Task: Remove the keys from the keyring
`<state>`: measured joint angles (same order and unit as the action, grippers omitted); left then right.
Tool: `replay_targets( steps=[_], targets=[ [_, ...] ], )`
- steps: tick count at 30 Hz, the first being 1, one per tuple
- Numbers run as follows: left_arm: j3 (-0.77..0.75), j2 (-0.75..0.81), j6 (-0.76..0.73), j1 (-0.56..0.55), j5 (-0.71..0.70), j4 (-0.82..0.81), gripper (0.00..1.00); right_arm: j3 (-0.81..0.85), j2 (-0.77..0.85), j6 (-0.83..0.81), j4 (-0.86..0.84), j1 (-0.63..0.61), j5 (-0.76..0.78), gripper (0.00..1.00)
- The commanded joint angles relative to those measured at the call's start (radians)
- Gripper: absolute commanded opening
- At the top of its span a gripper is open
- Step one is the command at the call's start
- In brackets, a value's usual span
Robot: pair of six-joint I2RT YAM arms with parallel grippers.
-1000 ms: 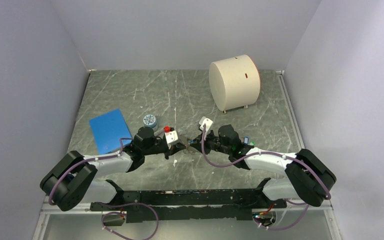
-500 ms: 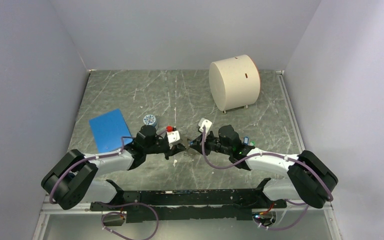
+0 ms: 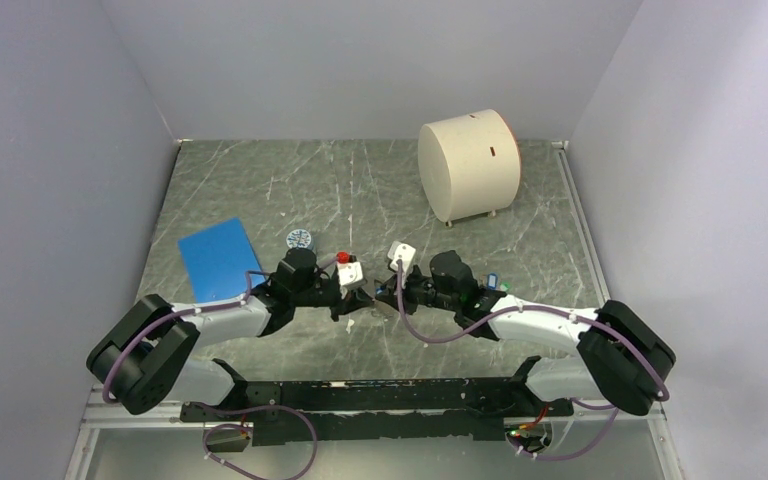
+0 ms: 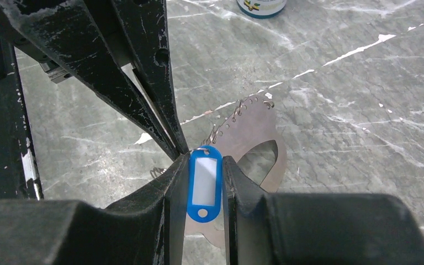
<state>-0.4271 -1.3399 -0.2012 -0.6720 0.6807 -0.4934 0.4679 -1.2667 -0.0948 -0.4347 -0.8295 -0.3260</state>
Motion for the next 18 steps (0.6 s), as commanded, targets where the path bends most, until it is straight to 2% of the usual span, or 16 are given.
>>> replay_targets(
  steps=[1, 5, 14, 16, 18],
  targets=[
    [-0.040, -0.018, -0.010, -0.004, 0.059, -0.022, 0.06, 0.060, -0.017, -0.023, 0.000, -0.010, -0.040, 0.00],
    [-0.033, -0.014, -0.008, -0.004, 0.023, -0.025, 0.13, 0.057, -0.026, -0.014, -0.006, -0.009, -0.030, 0.00],
    [0.041, 0.097, 0.033, -0.004, -0.219, -0.074, 0.27, 0.087, -0.043, 0.011, 0.039, -0.008, 0.021, 0.00],
    [0.048, 0.126, 0.048, -0.004, -0.255, -0.067, 0.38, 0.100, -0.041, 0.015, 0.059, -0.008, 0.026, 0.00],
    [0.057, 0.165, 0.067, -0.004, -0.287, -0.051, 0.40, 0.109, -0.033, 0.025, 0.075, -0.009, 0.034, 0.00]
  ],
)
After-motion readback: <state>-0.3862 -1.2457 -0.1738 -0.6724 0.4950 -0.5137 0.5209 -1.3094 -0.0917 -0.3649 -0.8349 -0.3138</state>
